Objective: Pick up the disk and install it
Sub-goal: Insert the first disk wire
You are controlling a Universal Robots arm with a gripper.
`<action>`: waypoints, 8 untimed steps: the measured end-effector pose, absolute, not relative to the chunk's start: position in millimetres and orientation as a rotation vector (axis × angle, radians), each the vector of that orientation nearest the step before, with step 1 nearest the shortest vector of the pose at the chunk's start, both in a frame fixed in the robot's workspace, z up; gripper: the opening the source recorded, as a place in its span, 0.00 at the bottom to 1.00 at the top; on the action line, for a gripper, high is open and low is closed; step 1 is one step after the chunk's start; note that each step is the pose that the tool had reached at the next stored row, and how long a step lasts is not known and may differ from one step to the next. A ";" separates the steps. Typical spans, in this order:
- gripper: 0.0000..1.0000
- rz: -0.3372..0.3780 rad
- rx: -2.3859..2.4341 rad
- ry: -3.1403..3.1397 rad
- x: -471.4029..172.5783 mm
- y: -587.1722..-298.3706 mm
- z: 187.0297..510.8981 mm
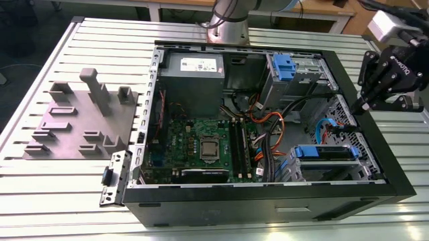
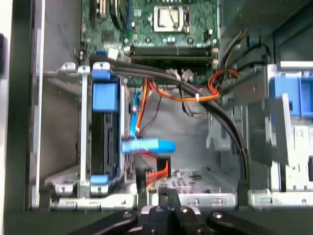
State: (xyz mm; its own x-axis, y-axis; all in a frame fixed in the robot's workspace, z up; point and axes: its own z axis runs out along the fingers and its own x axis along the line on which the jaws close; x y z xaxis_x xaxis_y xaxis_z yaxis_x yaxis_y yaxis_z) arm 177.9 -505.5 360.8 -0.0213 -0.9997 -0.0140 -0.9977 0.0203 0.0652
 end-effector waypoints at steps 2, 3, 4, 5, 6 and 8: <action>0.11 -0.088 2.173 -2.218 174.0 -505.6 360.8; 0.11 -0.087 2.173 -2.218 173.0 -505.7 360.9; 0.11 -0.088 2.173 -2.218 172.7 -505.8 360.8; 0.11 -0.088 2.173 -2.218 172.4 -505.7 360.8; 0.11 -0.088 2.173 -2.218 172.1 -505.7 360.8; 0.11 -0.088 2.173 -2.218 171.6 -505.7 360.8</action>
State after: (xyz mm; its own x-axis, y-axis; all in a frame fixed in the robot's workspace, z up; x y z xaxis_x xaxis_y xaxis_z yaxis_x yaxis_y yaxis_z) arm 171.6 -505.7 360.8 -0.0212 -0.9997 -0.0144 -0.9977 0.0202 0.0648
